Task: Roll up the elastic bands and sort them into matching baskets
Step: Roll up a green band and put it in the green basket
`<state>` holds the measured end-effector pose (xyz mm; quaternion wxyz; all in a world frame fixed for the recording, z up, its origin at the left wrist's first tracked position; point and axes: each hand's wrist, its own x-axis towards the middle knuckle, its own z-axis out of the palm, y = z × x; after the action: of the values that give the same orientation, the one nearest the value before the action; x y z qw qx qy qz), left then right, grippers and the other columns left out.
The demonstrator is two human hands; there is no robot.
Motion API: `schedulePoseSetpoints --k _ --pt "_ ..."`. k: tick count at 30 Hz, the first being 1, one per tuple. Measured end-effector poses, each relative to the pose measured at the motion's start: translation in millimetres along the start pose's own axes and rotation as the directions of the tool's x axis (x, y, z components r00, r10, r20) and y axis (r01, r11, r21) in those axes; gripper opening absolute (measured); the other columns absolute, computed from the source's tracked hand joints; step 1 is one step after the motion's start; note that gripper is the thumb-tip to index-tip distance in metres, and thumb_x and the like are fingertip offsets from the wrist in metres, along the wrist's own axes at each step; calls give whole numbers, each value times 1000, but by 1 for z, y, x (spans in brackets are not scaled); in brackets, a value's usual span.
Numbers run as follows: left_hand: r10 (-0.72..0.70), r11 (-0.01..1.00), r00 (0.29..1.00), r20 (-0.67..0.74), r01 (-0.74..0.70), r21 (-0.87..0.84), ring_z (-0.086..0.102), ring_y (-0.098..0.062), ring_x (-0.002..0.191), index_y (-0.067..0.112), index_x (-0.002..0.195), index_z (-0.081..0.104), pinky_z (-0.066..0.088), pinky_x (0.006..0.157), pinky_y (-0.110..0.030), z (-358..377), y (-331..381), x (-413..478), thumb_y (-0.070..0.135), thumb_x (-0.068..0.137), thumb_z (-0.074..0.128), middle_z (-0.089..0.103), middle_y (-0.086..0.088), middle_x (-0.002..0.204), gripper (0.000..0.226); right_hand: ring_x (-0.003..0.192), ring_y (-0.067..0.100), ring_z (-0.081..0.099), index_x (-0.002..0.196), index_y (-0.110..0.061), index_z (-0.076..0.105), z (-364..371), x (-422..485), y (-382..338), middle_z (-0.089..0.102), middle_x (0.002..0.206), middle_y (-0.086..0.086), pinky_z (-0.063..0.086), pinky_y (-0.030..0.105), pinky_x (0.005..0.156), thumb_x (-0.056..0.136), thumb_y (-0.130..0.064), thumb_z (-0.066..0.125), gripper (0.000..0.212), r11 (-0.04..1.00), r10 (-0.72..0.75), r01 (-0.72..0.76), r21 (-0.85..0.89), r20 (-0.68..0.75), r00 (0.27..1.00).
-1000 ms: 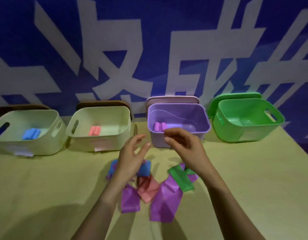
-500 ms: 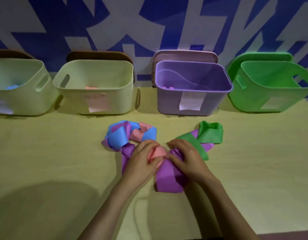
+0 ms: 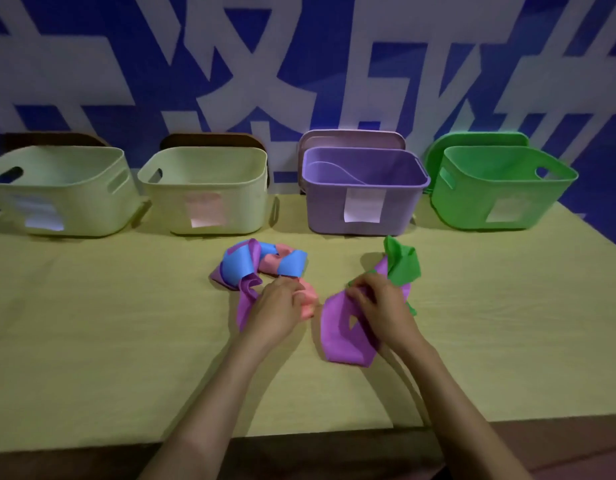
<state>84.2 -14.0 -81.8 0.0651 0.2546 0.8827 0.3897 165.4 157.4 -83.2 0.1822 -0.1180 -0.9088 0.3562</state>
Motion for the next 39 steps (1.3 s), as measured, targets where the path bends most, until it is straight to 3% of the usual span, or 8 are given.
schedulePoseSetpoints --k 8,15,20,25,29,32,36,39 --pt "10 821 994 112 56 -569 55 -5 113 26 127 45 53 86 -32 -26 69 3 55 54 83 57 8 126 88 60 0 48 73 -24 57 -65 49 -80 56 65 -11 38 23 60 94 -20 58 21 900 -6 101 425 -220 975" --pt "20 831 1000 4 -14 -556 63 -21 85 18 87 67 51 86 -41 -39 92 29 16 83 72 71 -12 92 7 71 11 47 80 -23 59 -116 77 -128 54 72 -6 37 27 65 96 -25 54 17 735 -58 167 657 -186 981" --pt "-74 723 997 7 59 -688 61 -16 61 12 80 66 51 59 -25 -69 91 34 22 90 62 66 0 62 14 74 12 50 90 -15 61 -137 90 -135 56 79 -1 41 26 67 96 -22 53 12 709 17 171 684 -259 966" --pt "-204 373 974 101 173 -912 63 -14 58 9 90 58 52 56 -27 -89 84 44 11 95 52 67 -1 60 8 66 15 48 85 -12 61 -129 91 -121 53 74 4 41 26 60 97 -24 53 19 719 126 -21 694 -100 987" --pt "-173 722 977 -123 41 -690 55 -21 108 11 131 38 47 90 -31 -75 76 43 2 75 74 52 -5 118 68 49 5 53 86 -11 61 -121 86 -121 57 69 2 46 17 47 99 -20 50 19 581 123 -110 807 46 991" --pt "22 840 953 -303 -182 -511 51 -12 100 20 108 47 42 84 -18 -48 80 29 16 70 76 51 0 109 48 59 8 58 87 -13 63 -112 87 -120 61 74 2 51 20 57 99 -18 50 18 572 91 -147 807 115 989" --pt "151 879 980 -133 -194 -436 56 -13 91 14 98 57 42 79 -20 -26 67 15 10 90 58 61 4 95 9 60 9 57 89 -13 62 -107 86 -117 59 77 3 49 18 52 98 -17 51 14 545 135 -176 820 121 983" --pt "153 956 970 191 -96 -278 60 -14 96 15 110 60 46 80 -15 -17 42 11 4 85 58 62 1 113 27 63 9 51 94 -10 62 -112 89 -111 57 79 4 47 16 54 98 -16 51 13 444 195 -197 874 121 973"
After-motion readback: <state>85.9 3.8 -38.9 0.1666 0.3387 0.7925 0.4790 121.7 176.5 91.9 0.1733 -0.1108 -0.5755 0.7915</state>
